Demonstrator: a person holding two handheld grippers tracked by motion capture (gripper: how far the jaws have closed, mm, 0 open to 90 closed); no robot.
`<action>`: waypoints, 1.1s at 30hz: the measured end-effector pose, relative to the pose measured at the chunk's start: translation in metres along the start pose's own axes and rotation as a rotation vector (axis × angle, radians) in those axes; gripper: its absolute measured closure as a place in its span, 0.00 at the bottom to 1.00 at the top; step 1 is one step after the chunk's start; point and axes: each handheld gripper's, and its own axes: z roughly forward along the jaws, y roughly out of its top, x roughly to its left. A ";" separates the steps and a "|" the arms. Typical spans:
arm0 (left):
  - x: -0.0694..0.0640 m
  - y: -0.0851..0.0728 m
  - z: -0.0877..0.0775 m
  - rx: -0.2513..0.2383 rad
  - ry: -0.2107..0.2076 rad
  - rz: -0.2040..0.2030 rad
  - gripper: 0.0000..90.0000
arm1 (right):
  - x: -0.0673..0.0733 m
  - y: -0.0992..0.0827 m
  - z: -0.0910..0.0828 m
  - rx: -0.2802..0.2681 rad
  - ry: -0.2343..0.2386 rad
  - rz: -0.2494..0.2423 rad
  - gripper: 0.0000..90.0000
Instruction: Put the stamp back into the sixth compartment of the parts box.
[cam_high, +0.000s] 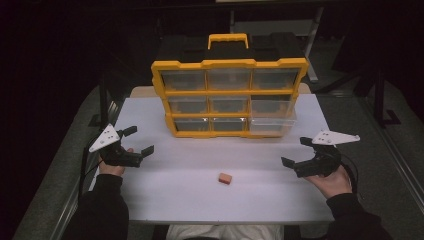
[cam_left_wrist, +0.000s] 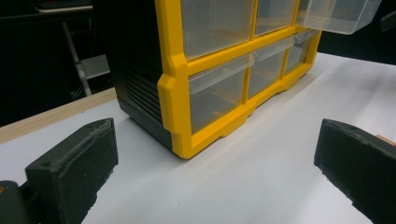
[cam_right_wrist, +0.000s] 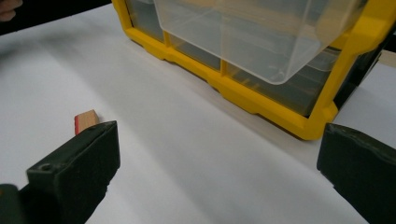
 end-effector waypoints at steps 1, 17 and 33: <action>0.000 0.000 0.000 0.000 0.001 -0.001 0.00 | 0.001 0.001 0.001 0.003 0.004 -0.005 0.00; 0.000 0.000 0.000 0.004 0.001 0.000 0.00 | 0.018 0.009 0.014 0.060 0.057 -0.059 0.00; -0.001 0.000 0.001 0.007 -0.001 0.003 0.00 | 0.033 0.012 0.028 0.114 0.103 -0.102 0.00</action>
